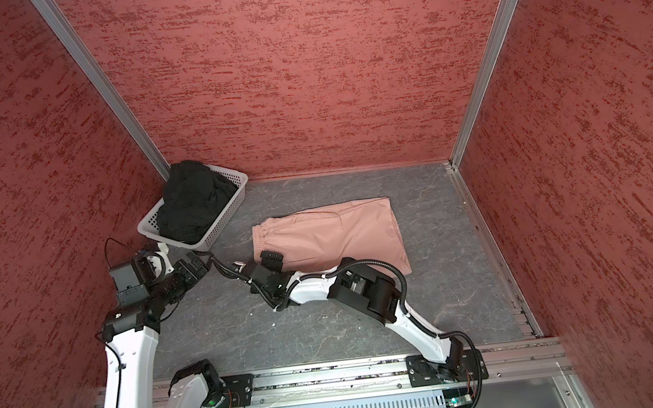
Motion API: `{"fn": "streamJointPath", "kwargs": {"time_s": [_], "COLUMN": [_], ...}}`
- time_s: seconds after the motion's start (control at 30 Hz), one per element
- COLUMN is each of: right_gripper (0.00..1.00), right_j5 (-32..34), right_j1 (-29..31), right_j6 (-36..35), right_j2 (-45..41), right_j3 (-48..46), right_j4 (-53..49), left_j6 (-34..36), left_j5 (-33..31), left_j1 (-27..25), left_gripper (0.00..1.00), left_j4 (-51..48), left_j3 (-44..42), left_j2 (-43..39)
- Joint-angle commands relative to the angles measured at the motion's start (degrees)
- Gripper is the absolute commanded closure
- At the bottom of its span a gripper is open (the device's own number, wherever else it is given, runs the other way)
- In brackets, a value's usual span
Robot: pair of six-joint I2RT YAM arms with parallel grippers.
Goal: Fold and stack the shorts
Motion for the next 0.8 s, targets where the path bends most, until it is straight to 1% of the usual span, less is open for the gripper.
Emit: {"fn": "streamJointPath", "kwargs": {"time_s": [0.0, 0.03, 0.13, 0.2, 0.23, 0.27, 0.37, 0.43, 0.5, 0.53, 0.6, 0.67, 0.77], "right_gripper": [0.10, 0.11, 0.13, 0.19, 0.24, 0.32, 0.64, 0.80, 0.97, 1.00, 1.00, 1.00, 1.00], "right_j5": [3.6, 4.1, 4.6, 4.4, 4.3, 4.3, 3.5, 0.6, -5.1, -7.7, -14.0, -18.8, -21.8], "right_j1": [-0.6, -0.9, -1.3, -1.3, -1.3, -1.3, -1.4, -1.7, -2.9, -3.6, -5.4, -6.4, -7.1], "right_j6": [-4.3, -6.3, -6.6, -6.7, -6.7, -6.6, -5.1, 0.3, 7.7, 10.8, 17.9, 21.9, 25.9], "right_j2": [2.6, 2.7, 2.3, 2.4, 2.5, 2.7, 2.8, 1.6, -1.2, -2.7, -6.8, -10.0, -12.6], "right_j3": [0.9, 0.8, 0.4, 0.7, 1.1, 1.5, 2.3, 2.5, 1.7, 0.5, -3.5, -7.8, -11.8], "right_j4": [0.8, 1.0, 1.3, 1.4, 1.4, 1.6, 1.3, -0.7, -3.3, -3.5, -1.5, 2.7, 7.6], "left_j6": [1.6, 1.6, 1.6, 1.4, 1.3, 1.2, 1.2, 1.2, 0.7, 0.4, -0.9, -2.1, -3.8], "left_j5": [1.0, 1.1, 1.3, 1.4, 1.4, 1.5, 1.4, 1.5, 2.7, 3.6, 5.8, 6.9, 8.6], "left_j1": [0.5, 0.5, 0.5, 0.5, 0.5, 0.5, 0.5, 0.5, 0.5, 0.5, 0.5, 0.4, -0.1], "left_gripper": [0.01, 0.01, 0.01, 0.01, 0.01, 0.01, 0.01, 0.01, 0.01, 0.01, 0.01, 0.01, 0.01], "left_j4": [-1.6, -1.6, -1.4, -1.0, -0.9, -0.7, -0.7, -0.6, -0.3, 0.3, 1.6, 3.8, 7.1], "left_j3": [1.4, 1.4, 0.9, 0.8, 0.7, 0.6, 0.5, 0.3, -0.2, -0.4, -1.7, -3.6, -6.3], "left_j2": [-0.7, -0.8, -0.8, -0.8, -0.7, -0.7, -0.6, -0.3, 0.7, 1.3, 2.1, 2.0, 2.5]}}
